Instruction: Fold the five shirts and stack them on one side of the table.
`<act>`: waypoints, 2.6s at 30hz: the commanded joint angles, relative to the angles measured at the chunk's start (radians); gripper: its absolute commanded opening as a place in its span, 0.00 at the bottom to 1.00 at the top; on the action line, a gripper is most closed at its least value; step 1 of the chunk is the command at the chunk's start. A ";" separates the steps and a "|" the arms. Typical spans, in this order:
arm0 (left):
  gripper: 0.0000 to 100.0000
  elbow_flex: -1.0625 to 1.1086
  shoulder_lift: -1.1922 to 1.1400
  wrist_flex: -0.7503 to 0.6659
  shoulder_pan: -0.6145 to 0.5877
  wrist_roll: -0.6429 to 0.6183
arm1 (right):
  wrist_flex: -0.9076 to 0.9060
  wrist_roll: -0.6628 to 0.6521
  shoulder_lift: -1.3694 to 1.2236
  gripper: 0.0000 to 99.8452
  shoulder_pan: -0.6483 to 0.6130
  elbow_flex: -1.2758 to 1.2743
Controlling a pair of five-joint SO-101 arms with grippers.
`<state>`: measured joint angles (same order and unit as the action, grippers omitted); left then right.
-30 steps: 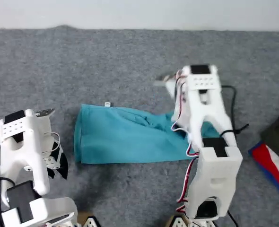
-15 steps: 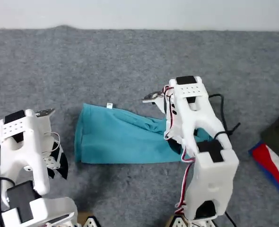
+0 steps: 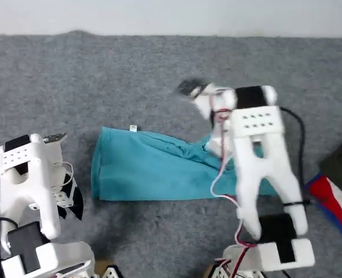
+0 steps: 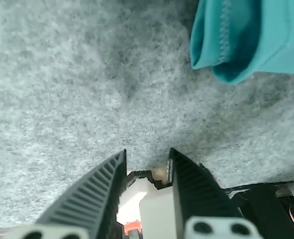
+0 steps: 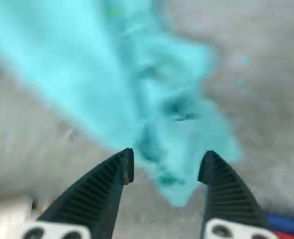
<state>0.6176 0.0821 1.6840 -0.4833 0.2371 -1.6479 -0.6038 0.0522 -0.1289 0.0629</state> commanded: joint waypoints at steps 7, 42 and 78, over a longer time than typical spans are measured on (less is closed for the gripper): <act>0.13 0.002 0.029 -0.009 0.003 -0.009 | 0.444 0.308 -0.248 0.04 0.079 0.051; 0.13 -0.004 0.029 -0.071 0.038 -0.015 | -0.150 0.057 -0.312 0.01 -0.220 -0.035; 0.01 -0.805 -0.813 0.074 0.445 -0.368 | 0.062 -0.002 0.297 0.01 0.461 -0.516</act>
<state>-0.1757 -0.7311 1.7407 -0.0506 -0.1450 -1.6556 -0.5669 0.3207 0.2501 -0.3897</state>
